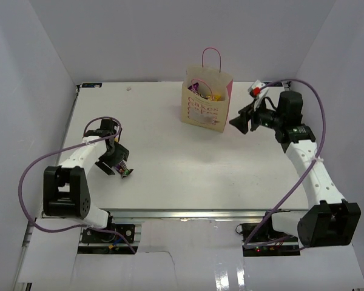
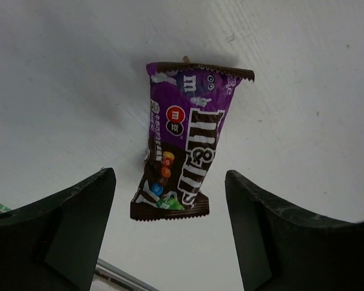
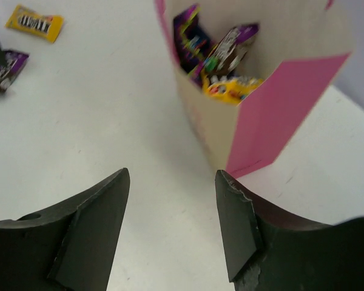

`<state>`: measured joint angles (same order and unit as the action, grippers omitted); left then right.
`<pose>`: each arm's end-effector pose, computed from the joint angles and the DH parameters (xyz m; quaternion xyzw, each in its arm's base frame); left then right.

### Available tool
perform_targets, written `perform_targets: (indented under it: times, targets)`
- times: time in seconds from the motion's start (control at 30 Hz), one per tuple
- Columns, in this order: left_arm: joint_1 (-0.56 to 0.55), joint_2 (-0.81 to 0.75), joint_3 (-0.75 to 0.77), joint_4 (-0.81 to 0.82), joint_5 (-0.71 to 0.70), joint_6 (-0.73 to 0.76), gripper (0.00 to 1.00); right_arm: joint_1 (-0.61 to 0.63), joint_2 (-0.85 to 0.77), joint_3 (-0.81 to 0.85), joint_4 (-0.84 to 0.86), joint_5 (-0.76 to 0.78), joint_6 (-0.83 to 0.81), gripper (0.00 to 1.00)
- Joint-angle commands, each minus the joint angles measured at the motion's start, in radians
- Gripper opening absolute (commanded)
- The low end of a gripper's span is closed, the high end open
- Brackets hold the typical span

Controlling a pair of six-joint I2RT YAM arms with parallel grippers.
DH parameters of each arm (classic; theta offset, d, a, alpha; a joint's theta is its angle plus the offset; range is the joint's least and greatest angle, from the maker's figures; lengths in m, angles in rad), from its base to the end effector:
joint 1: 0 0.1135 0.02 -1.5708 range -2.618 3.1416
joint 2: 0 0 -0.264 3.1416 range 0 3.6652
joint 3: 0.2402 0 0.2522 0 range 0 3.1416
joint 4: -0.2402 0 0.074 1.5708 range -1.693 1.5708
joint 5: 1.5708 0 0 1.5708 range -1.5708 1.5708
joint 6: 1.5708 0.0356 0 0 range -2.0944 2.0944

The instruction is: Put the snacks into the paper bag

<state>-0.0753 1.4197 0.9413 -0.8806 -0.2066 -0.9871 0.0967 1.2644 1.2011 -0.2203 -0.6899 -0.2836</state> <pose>0.2481 -0.0114 0.2086 -0.4452 0.8833 0.0351 0.1426 0.2825 0.0502 0.3812 -0.3415 0.7009 0.2166 0.5875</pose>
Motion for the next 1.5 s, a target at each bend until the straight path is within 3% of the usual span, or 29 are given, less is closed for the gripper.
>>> perform_targets:
  times: [0.0,0.2,0.23,0.3,0.5,0.63,0.8,0.93,1.07,1.23,1.47]
  targets:
    - [0.006,0.091,0.060,0.043,0.018,0.067,0.83,0.000,-0.106,-0.168,-0.036,-0.049,-0.072,0.65]
    - [0.006,0.199,0.080,0.081,0.027,0.131,0.64,-0.008,-0.232,-0.348,-0.051,-0.060,-0.080,0.65]
    - [0.005,0.203,0.077,0.084,0.033,0.136,0.52,-0.008,-0.241,-0.359,-0.051,-0.060,-0.081,0.65]
    - [0.005,0.209,0.073,0.095,0.045,0.146,0.43,-0.008,-0.255,-0.377,-0.053,-0.062,-0.083,0.65]
    - [0.006,0.177,0.077,0.114,0.082,0.197,0.19,-0.020,-0.263,-0.373,-0.054,-0.083,-0.078,0.65]
    - [0.003,0.076,0.154,0.150,0.180,0.278,0.06,-0.029,-0.261,-0.367,-0.059,-0.091,-0.078,0.65]
    - [-0.052,0.009,0.354,0.366,0.366,0.407,0.04,-0.038,-0.252,-0.370,-0.059,-0.097,-0.080,0.65]
    - [-0.144,0.053,0.534,0.573,0.475,0.525,0.04,-0.043,-0.250,-0.376,-0.062,-0.094,-0.089,0.64]
    - [-0.223,0.227,0.766,0.722,0.571,0.641,0.04,-0.045,-0.270,-0.391,-0.070,-0.088,-0.097,0.64]
    - [-0.285,0.444,1.110,0.770,0.618,0.693,0.06,-0.049,-0.298,-0.419,-0.068,-0.092,-0.094,0.64]
    - [-0.365,0.674,1.358,0.819,0.624,0.677,0.13,-0.052,-0.319,-0.446,-0.063,-0.095,-0.088,0.64]
